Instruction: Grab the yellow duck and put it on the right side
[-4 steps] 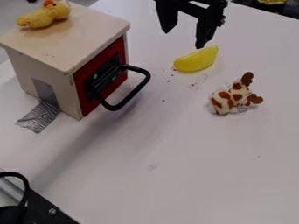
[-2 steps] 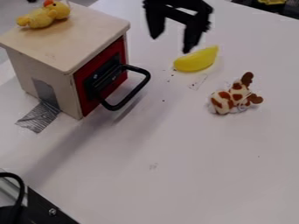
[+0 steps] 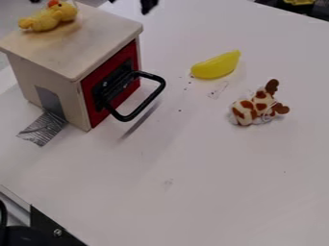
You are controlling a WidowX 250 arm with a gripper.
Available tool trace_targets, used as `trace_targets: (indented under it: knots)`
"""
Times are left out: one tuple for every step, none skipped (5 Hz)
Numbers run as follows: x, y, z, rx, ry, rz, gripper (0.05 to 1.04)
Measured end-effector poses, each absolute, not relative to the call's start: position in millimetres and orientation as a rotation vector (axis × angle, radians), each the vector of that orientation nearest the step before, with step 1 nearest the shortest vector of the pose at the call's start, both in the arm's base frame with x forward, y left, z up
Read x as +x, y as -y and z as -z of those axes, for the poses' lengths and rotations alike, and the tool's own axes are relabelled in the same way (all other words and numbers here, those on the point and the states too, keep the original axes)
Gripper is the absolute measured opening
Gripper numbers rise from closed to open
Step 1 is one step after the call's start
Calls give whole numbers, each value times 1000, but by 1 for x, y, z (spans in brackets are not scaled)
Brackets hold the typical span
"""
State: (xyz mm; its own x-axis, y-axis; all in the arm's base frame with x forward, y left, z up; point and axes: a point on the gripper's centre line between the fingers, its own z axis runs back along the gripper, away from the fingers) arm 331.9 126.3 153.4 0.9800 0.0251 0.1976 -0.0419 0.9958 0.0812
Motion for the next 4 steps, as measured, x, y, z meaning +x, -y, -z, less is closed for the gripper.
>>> trace_targets:
  knots:
    - [322, -172, -157, 67, 200, -58, 999]
    - [318, -202, -152, 87, 166, -61, 999]
    - [310, -219, -149, 78, 132, -41, 999]
    - [300, -225, -149, 74, 100, -29, 999]
